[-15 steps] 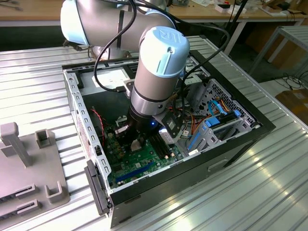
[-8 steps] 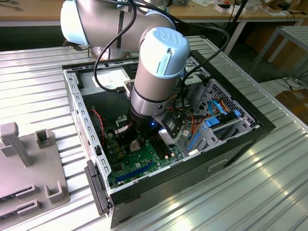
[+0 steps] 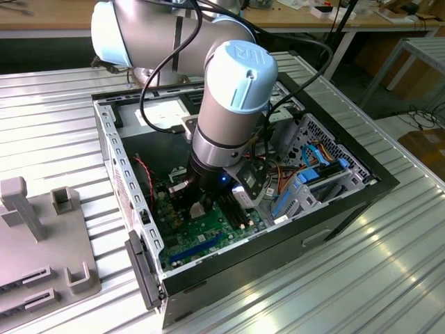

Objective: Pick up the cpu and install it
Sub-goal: 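Place the cpu into insertion slot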

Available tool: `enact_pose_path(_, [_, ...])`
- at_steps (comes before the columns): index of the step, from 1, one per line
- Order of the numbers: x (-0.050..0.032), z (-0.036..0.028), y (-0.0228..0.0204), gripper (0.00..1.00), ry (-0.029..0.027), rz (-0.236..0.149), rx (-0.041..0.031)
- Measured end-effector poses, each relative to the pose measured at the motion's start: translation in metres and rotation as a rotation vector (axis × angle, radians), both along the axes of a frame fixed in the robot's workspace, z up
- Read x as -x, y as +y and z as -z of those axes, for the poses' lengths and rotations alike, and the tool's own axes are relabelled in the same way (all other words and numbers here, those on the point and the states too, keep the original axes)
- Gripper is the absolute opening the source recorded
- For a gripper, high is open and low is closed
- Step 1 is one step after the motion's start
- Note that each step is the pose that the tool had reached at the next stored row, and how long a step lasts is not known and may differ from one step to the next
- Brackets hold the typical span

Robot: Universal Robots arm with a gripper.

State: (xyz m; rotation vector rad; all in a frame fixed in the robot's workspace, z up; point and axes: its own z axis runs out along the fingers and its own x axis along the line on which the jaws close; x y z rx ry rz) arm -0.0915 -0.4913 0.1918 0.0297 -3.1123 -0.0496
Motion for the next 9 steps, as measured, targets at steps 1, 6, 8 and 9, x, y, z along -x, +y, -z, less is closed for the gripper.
enact_pose_path(1, [0.0,-0.0002,0.0,0.54,0.0001,0.0,0.0002])
enact_pose_path(6, [-0.0006,-0.0075,0.0002,0.54,-0.0013,-0.001,-0.0013])
enact_pose_path(8, [-0.0002,-0.0138,0.0001,0.54,-0.0005,0.0,-0.0003])
enact_pose_path(9, [-0.0002,-0.015,0.0001,0.54,-0.0004,0.0,-0.0003])
